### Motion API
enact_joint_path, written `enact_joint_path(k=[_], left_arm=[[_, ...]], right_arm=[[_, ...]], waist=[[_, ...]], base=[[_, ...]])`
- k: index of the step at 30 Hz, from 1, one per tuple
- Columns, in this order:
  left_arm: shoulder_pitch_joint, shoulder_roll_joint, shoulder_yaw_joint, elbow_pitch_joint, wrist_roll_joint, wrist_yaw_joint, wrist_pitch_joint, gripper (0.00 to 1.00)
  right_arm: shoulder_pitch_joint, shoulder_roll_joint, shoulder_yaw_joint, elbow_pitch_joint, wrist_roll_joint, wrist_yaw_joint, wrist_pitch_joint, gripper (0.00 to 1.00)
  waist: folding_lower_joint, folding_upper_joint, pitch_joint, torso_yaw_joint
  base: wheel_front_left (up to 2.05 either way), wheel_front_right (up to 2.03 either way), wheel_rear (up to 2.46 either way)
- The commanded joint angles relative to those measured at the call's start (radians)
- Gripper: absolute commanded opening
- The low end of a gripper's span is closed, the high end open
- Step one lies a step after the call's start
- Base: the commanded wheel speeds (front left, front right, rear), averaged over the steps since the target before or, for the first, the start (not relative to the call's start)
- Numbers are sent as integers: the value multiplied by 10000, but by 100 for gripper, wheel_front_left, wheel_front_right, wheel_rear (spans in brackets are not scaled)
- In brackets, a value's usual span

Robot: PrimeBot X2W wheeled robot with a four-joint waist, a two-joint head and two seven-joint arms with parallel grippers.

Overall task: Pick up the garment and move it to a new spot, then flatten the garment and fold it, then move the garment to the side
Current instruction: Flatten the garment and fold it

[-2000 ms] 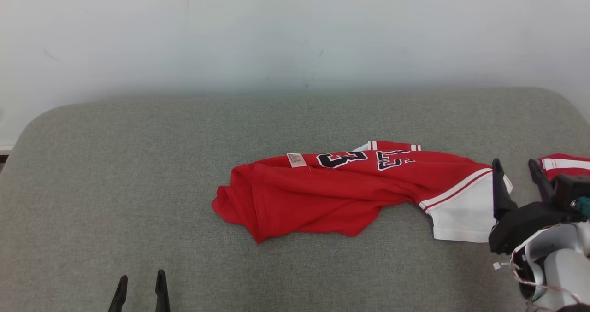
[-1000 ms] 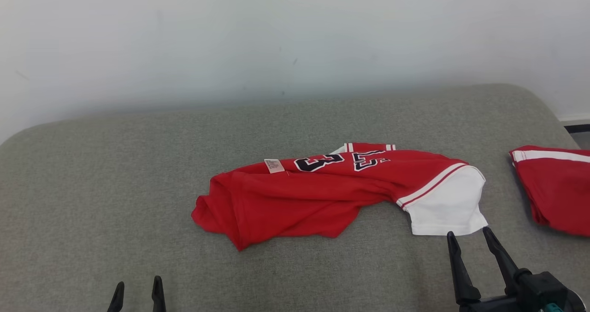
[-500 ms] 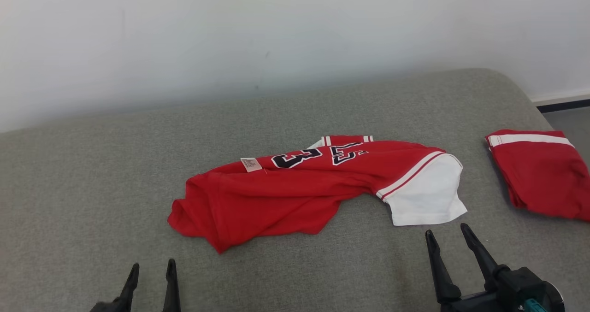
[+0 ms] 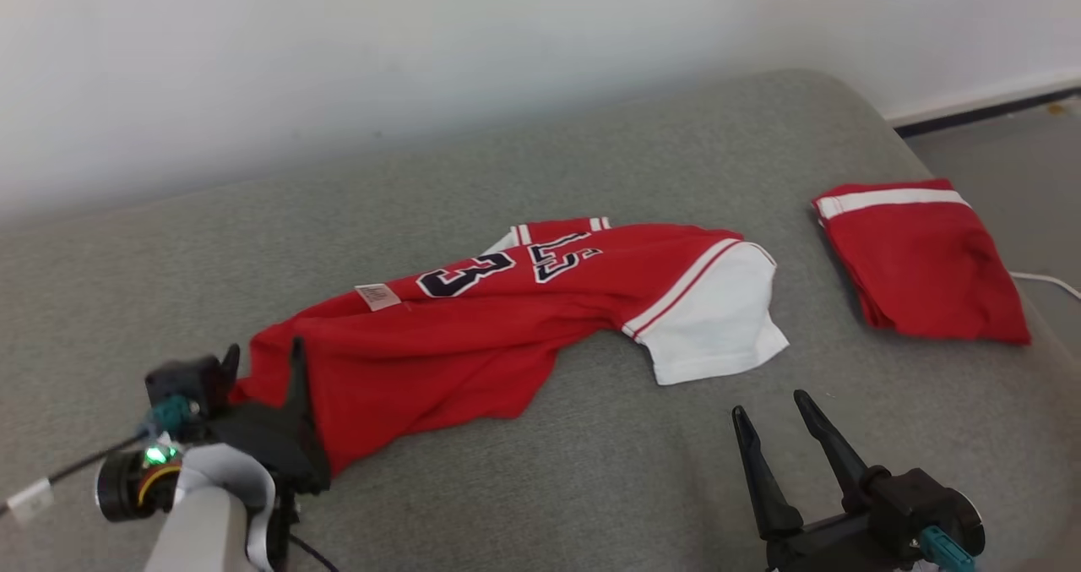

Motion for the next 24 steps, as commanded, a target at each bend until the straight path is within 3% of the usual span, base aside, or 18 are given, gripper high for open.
enact_joint_path(k=[1, 8, 17, 18, 19, 20, 21, 24], left_arm=[[-273, 95, 53, 200, -53, 100, 216, 100], [-962, 250, 192, 834, -334, 429, 1422, 100], [-1158, 302, 98, 1016, -449, 423, 1945, 100], [-1178, 300, 56, 1044, -460, 355, 2027, 93], [-1201, 299, 18, 1031, -473, 320, 2047, 44], [-1201, 299, 18, 1031, -473, 320, 2047, 44], [-1216, 298, -11, 973, -464, 301, 1964, 1], [-1125, 233, -111, 769, -438, 275, 1708, 0]], right_arm=[[-112, 41, 6, 43, 76, -27, -82, 100], [-228, 141, -57, 166, 104, -27, -202, 100], [-314, 254, -7, 278, 117, -27, -304, 100], [-332, 254, 31, 282, 125, -27, -314, 100], [-351, 254, 52, 282, 143, -27, -323, 100], [-351, 254, 52, 282, 143, -27, -323, 100], [-361, 241, 60, 284, 155, -27, -329, 100], [-327, 201, -25, 271, 162, -27, -347, 100]], waist=[[-2, -1, 456, -534], [-2, -1, 765, -891], [-2, -1, 817, -876], [-2, -1, 820, -877], [-2, -1, 824, -874], [-2, -1, 824, -874], [-2, -1, 826, -862], [-2, -1, 822, -748]], base=[[0, 0, 0], [0, 0, 0], [0, 0, 0], [0, 0, 0], [0, 0, 0], [0, 0, 0], [0, 0, 0], [0, 0, 0]])
